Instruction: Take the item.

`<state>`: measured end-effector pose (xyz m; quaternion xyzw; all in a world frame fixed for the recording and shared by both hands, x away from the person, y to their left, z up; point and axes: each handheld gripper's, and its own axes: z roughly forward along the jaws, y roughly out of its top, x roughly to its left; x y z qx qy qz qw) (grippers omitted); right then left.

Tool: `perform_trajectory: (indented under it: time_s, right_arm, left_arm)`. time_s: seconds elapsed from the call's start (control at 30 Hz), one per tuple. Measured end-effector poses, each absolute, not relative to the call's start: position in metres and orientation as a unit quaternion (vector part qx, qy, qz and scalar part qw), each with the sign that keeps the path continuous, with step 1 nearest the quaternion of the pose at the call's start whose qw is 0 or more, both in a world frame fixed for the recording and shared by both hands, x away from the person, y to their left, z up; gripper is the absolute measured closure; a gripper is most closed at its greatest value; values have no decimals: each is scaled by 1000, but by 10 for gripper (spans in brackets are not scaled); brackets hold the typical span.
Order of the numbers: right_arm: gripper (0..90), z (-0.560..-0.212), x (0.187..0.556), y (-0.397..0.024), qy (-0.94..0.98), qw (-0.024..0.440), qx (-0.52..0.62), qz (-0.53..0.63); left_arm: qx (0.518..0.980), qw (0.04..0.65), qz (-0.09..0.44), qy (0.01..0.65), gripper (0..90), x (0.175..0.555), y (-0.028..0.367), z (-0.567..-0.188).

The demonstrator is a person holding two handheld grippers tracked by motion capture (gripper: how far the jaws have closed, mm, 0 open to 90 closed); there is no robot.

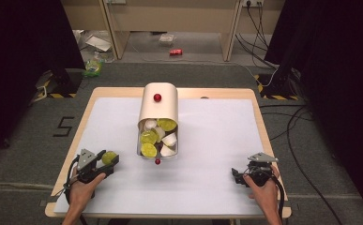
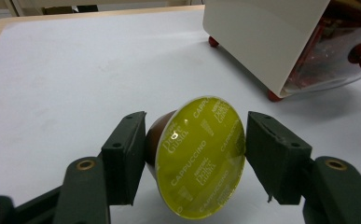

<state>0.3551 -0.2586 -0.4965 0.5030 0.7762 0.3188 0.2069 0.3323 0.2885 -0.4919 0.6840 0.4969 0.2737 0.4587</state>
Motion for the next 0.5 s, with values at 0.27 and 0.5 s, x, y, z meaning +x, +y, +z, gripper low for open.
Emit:
perform_trajectory:
  time_s: [0.27,0.5]
  right_arm:
    - [42,-496,355,-259,776,207,503,319]
    - [43,-496,355,-259,776,207,503,318]
  left_arm:
    - [690,444,268,504,391,334,289,-498]
    - [697,435,268,503,390,335,288,-498]
